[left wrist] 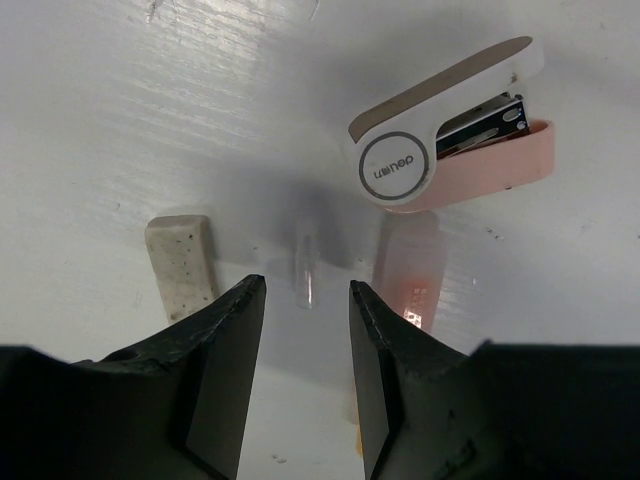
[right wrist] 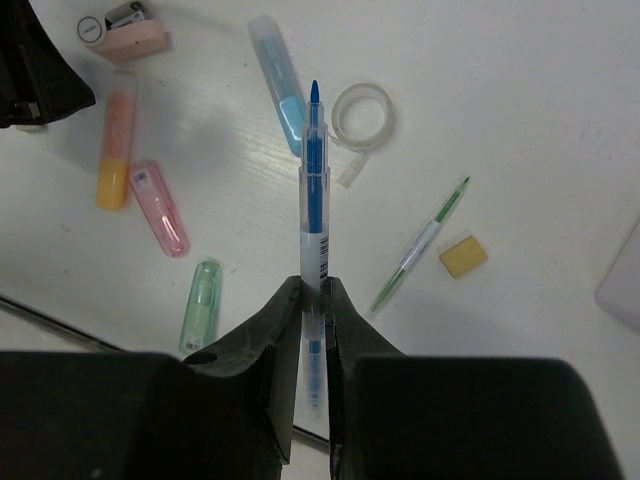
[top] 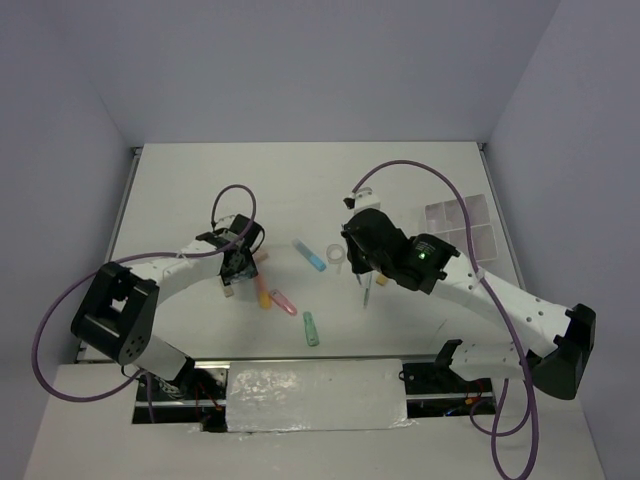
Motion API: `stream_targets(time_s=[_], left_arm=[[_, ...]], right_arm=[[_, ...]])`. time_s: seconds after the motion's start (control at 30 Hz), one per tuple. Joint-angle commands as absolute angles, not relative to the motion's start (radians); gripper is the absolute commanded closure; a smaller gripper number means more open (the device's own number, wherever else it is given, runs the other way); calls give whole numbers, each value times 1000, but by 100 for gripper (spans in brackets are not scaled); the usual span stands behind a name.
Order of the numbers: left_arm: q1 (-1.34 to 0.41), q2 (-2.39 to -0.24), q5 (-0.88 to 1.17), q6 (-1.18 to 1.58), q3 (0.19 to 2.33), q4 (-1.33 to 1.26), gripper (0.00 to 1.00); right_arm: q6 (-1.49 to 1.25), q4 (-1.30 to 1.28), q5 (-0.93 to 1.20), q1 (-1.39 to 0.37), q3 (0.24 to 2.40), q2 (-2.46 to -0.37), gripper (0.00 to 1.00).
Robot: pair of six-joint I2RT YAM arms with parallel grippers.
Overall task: Sort the stationery into containers
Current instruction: Close the pen cap on the pen.
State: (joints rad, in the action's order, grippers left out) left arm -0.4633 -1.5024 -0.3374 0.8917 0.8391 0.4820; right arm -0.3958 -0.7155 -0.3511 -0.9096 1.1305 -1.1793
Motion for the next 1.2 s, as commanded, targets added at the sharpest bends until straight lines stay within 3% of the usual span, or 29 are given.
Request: stream_targets(time_s=[0.0, 0.33, 0.47, 0.6, 0.67, 0.8, 0.87, 1.17], left_arm=[[-454, -1523, -328, 881, 819, 445, 49], [-445, -1548, -328, 885, 816, 434, 51], [-442, -1551, -330, 884, 810, 439, 61], [-442, -1552, -325, 884, 801, 437, 63], [-440, -1554, -321, 881, 796, 433, 70], [-440, -1569, -293, 876, 790, 419, 95], [-440, -1569, -279, 871, 790, 413, 100], [-440, -1372, -268, 850, 836, 492, 100]], right_arm=[[-397, -667, -356, -908, 1118, -1150, 100], [-396, -664, -353, -908, 1108, -1155, 100], [-399, -667, -367, -910, 1101, -1150, 100], [-399, -673, -371, -908, 1106, -1146, 100], [-397, -673, -371, -908, 1108, -1143, 100], [-399, -672, -367, -908, 1104, -1140, 100], [-394, -655, -364, -910, 1089, -1135, 100], [-362, -482, -246, -908, 947, -1045, 100]])
